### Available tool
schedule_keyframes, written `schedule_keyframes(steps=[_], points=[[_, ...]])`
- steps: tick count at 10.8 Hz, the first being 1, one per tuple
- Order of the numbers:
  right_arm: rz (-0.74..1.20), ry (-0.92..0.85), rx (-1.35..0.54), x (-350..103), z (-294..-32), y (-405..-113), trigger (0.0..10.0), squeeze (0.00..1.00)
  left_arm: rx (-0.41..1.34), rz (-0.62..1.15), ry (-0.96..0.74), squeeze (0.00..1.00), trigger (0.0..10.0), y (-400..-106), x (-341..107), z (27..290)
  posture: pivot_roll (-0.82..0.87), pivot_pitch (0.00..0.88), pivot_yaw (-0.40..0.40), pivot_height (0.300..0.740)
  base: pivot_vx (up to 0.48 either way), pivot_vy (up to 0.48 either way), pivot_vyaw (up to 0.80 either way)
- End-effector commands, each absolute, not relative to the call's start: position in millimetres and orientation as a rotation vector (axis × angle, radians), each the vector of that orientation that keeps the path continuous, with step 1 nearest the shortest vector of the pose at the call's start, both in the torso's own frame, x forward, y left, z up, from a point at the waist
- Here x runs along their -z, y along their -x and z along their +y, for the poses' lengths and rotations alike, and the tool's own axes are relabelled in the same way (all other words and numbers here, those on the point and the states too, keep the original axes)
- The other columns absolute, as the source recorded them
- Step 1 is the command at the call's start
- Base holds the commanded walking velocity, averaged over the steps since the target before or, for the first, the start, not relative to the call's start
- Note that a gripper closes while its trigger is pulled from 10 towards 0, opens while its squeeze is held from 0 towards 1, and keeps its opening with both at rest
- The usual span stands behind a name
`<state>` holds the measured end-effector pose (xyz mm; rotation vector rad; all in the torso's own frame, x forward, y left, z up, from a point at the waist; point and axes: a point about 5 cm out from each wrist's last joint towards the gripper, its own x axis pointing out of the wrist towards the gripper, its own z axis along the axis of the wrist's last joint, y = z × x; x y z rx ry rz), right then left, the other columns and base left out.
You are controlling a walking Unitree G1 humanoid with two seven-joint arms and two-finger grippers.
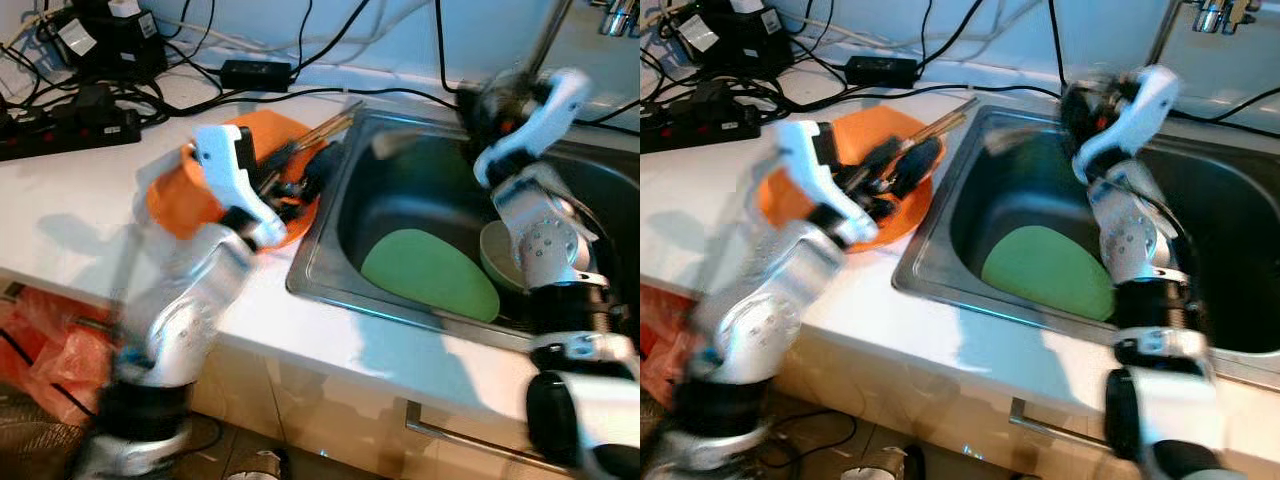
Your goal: Kitchen organization
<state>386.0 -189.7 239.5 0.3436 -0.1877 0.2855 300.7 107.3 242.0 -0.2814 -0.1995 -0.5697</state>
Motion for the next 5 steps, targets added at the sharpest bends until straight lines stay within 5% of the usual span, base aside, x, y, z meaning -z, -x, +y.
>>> schedule_keyframes(steps=[1,5], points=[[-0.16,-0.224,-0.302,-229,-193,-388,0.0,0.0,0.57,-0.23,0.204,1.0,10.0,-296,-243,109,0.12,0.12,0.05,0.74,0.0,0.0,0.0],[0.028,0.084,-0.275,-172,-219,-382,0.0,0.0,0.412,-0.171,-0.018,1.0,10.0,-311,-214,161,0.12,0.12,0.055,0.74,0.0,0.0,0.0]])
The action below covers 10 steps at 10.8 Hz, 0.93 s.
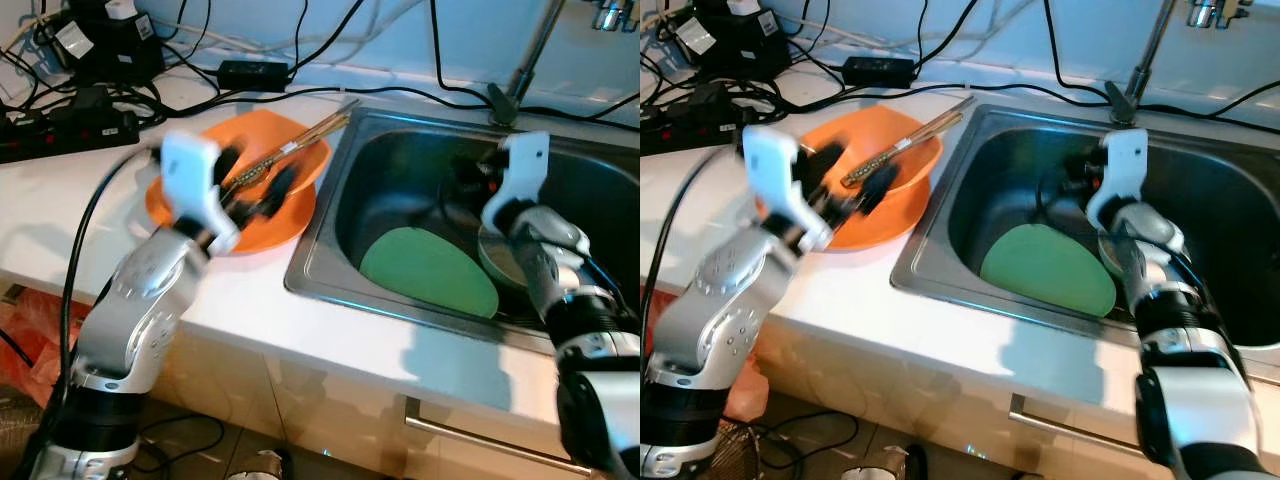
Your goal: Kitchen organization
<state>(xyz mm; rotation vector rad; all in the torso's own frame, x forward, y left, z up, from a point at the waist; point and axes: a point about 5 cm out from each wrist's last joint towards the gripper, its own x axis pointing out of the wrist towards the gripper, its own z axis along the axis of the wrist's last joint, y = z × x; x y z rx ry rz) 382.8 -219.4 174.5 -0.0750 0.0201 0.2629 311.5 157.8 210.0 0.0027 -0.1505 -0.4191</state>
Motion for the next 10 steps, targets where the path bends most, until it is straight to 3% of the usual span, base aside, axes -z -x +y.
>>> schedule_keyframes(steps=[1,2,3,4,5,6,7,10], points=[[0.065,0.133,-0.27,-161,-221,-380,4.9,0.0,0.394,-0.173,-0.021,1.0,10.0,-313,-213,164,0.12,0.12,0.06,0.74,0.0,0.0,0.0],[0.097,0.166,-0.267,-151,-225,-377,8.8,0.0,0.375,-0.185,-0.023,1.0,10.0,-315,-214,166,0.12,0.118,0.062,0.74,0.0,0.0,0.0],[0.119,0.19,-0.261,-147,-227,-376,10.0,0.0,0.372,-0.191,-0.023,1.0,10.0,-316,-215,166,0.12,0.12,0.062,0.74,0.0,0.0,0.0],[0.165,0.237,-0.253,-137,-233,-372,10.0,0.0,0.368,-0.198,-0.038,1.0,10.0,-317,-216,171,0.12,0.118,0.06,0.74,0.0,0.0,0.0],[0.199,0.278,-0.237,-131,-238,-370,10.0,1.0,0.377,-0.192,-0.054,0.97,10.0,-319,-215,172,0.12,0.114,0.058,0.74,0.0,0.0,0.0],[0.202,0.289,-0.233,-130,-239,-369,10.0,1.0,0.381,-0.192,-0.059,0.67,10.0,-319,-215,173,0.12,0.114,0.058,0.74,0.0,0.0,0.0],[0.203,0.295,-0.228,-130,-240,-370,10.0,1.0,0.384,-0.196,-0.069,0.0,10.0,-320,-215,172,0.11,0.112,0.054,0.74,0.0,0.0,0.0],[0.195,0.307,-0.227,-132,-240,-371,10.0,1.0,0.363,-0.221,-0.078,0.0,10.0,-324,-217,171,0.11,0.111,0.043,0.74,0.0,0.0,0.0]])
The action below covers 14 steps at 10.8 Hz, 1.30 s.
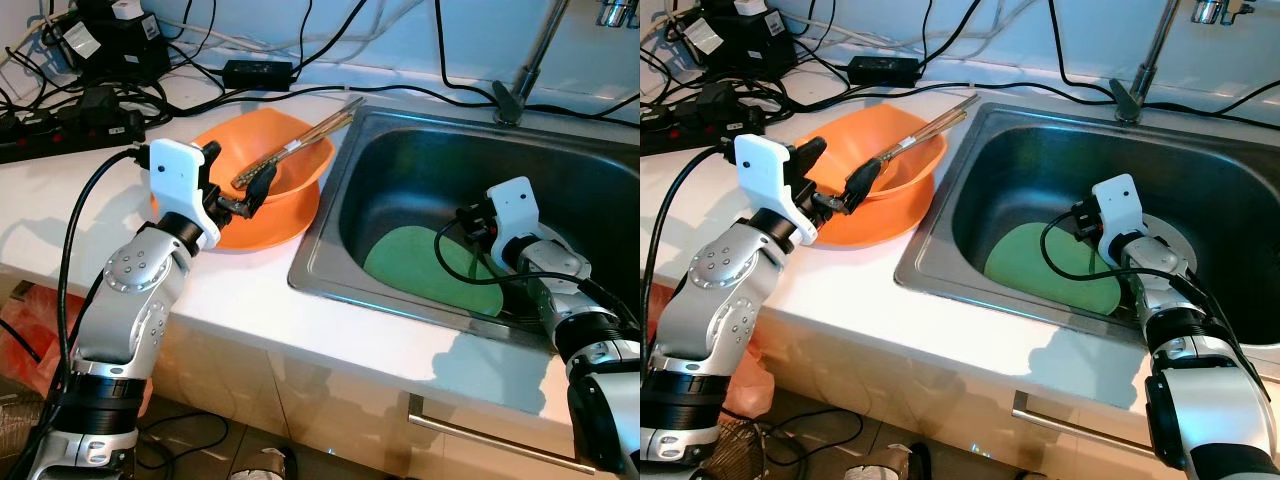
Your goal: Kitchen organization
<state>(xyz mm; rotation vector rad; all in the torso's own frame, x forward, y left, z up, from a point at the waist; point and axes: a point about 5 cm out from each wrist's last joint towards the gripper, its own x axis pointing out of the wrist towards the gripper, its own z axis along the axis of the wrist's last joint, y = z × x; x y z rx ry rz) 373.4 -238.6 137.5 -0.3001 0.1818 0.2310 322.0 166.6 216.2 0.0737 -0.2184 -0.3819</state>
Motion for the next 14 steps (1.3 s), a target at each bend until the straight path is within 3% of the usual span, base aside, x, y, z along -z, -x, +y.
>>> schedule_keyframes(steps=[1,10,14], points=[[0.182,0.288,-0.213,-136,-241,-373,10.0,1.0,0.358,-0.238,-0.098,0.0,10.0,-324,-220,172,0.11,0.111,0.042,0.74,0.0,0.0,0.0],[-0.075,0.229,-0.291,-190,-212,-391,10.0,1.0,0.289,-0.285,-0.17,0.0,10.0,-342,-243,185,0.09,0.112,0.041,0.74,0.0,0.0,0.0],[-0.172,0.088,-0.309,-205,-195,-390,10.0,1.0,0.399,-0.184,-0.343,0.0,10.0,-353,-240,184,0.09,0.111,0.048,0.74,0.0,0.0,0.0]])
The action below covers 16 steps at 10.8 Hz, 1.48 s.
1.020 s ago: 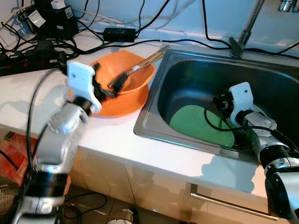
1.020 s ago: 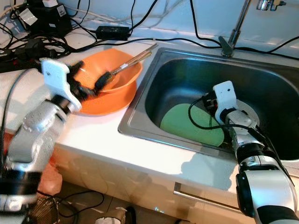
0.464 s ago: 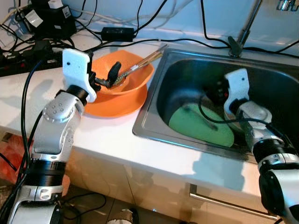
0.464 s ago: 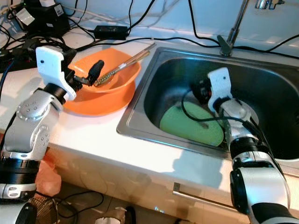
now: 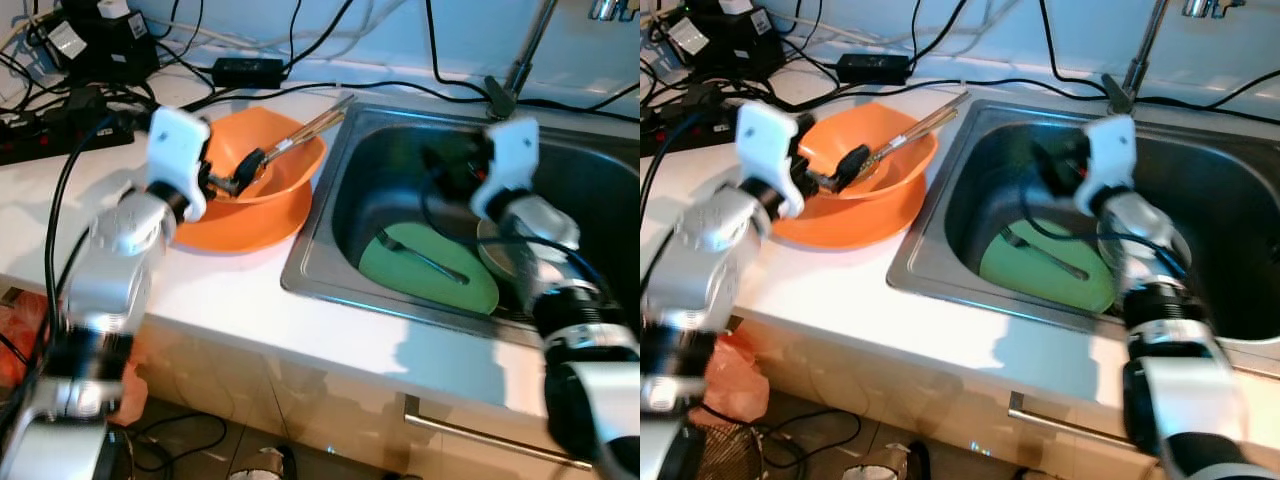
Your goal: Kitchen organization
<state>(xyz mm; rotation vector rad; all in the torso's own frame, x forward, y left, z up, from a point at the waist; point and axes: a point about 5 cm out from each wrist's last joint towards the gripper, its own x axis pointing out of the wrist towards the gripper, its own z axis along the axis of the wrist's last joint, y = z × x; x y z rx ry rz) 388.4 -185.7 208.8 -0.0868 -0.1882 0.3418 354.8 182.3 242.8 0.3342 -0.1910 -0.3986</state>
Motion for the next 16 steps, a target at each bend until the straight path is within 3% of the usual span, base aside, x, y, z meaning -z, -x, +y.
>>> schedule_keyframes(steps=[1,2,3,5,10,16], points=[[-0.203,0.049,-0.423,-212,-173,-383,10.0,1.0,0.391,-0.18,-0.382,0.0,10.0,-358,-248,189,0.09,0.112,0.054,0.74,0.0,0.0,0.0],[-0.239,0.017,-0.554,-221,-151,-369,10.0,0.1,0.398,-0.172,-0.418,0.0,10.0,-364,-253,191,0.09,0.113,0.058,0.74,0.0,0.0,0.0],[-0.262,0.008,-0.637,-227,-139,-360,10.0,0.0,0.405,-0.157,-0.434,0.0,10.0,-368,-255,191,0.08,0.112,0.061,0.74,0.0,0.0,0.0],[-0.286,0.036,-0.762,-238,-123,-341,10.0,0.0,0.482,-0.099,-0.505,0.0,10.0,-379,-255,187,0.07,0.111,0.065,0.74,0.0,0.0,0.0],[-0.298,0.014,-0.845,-254,-107,-315,10.0,0.0,0.542,0.023,-0.599,0.0,10.0,-394,-247,200,0.07,0.112,0.07,0.74,0.0,0.0,0.0],[-0.234,0.047,-0.93,-246,-101,-301,10.0,0.0,0.564,0.099,-0.529,0.0,10.0,-401,-242,209,0.06,0.118,0.069,0.74,0.0,0.0,0.0]])
